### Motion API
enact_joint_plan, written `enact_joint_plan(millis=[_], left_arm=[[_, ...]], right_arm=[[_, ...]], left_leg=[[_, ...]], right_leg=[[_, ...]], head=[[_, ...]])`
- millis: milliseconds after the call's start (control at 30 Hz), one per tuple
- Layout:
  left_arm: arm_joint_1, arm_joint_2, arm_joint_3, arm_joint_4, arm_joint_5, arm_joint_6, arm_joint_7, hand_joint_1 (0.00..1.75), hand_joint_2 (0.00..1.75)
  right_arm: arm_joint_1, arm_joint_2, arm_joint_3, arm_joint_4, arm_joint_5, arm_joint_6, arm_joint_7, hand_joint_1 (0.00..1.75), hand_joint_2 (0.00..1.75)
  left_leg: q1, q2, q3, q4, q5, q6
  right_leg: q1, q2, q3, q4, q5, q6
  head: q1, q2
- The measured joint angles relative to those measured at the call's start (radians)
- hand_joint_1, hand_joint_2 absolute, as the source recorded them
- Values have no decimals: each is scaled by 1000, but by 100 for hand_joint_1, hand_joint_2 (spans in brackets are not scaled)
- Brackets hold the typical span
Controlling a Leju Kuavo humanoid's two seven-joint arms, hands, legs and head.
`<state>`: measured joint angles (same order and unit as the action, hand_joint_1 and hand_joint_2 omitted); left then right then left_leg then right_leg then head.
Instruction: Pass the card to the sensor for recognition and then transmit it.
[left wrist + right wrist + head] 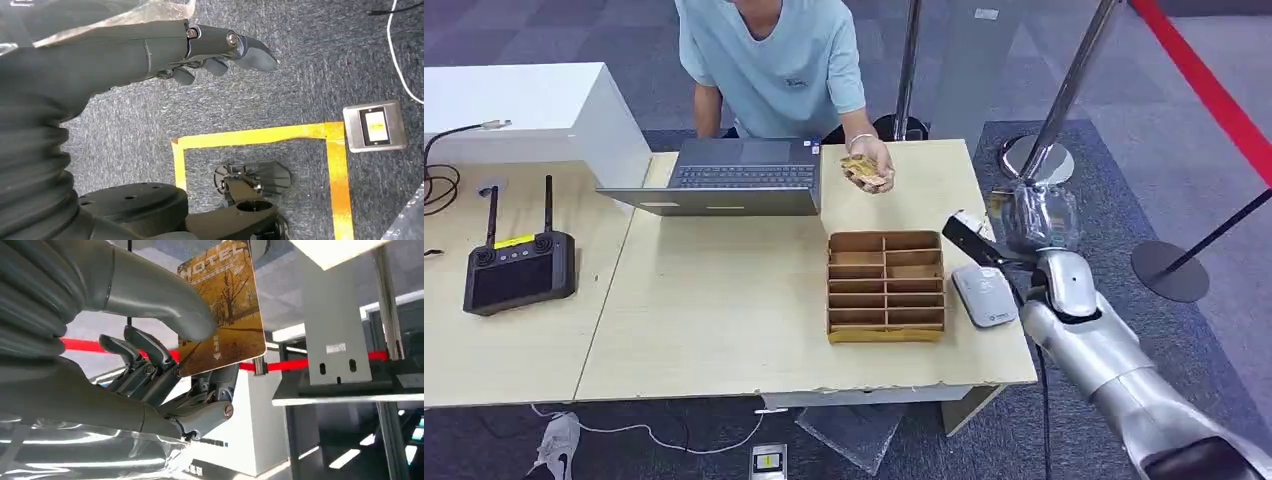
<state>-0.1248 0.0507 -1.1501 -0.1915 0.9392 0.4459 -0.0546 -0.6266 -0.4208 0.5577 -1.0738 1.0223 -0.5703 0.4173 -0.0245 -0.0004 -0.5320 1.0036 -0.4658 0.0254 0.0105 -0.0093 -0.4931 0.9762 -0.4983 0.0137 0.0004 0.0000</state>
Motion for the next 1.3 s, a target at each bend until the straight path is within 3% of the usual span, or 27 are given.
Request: enact_joint_plan(millis=[1300], left_arm=[[-3, -5, -1, -1, -18, 0, 22, 0, 175]], right_arm=[[7, 136, 26, 415, -146, -74, -106, 175, 175]], left_leg=[[1, 1, 3, 0, 0, 0]], right_leg=[[1, 0, 3, 0, 0, 0]], head=[[0, 0]])
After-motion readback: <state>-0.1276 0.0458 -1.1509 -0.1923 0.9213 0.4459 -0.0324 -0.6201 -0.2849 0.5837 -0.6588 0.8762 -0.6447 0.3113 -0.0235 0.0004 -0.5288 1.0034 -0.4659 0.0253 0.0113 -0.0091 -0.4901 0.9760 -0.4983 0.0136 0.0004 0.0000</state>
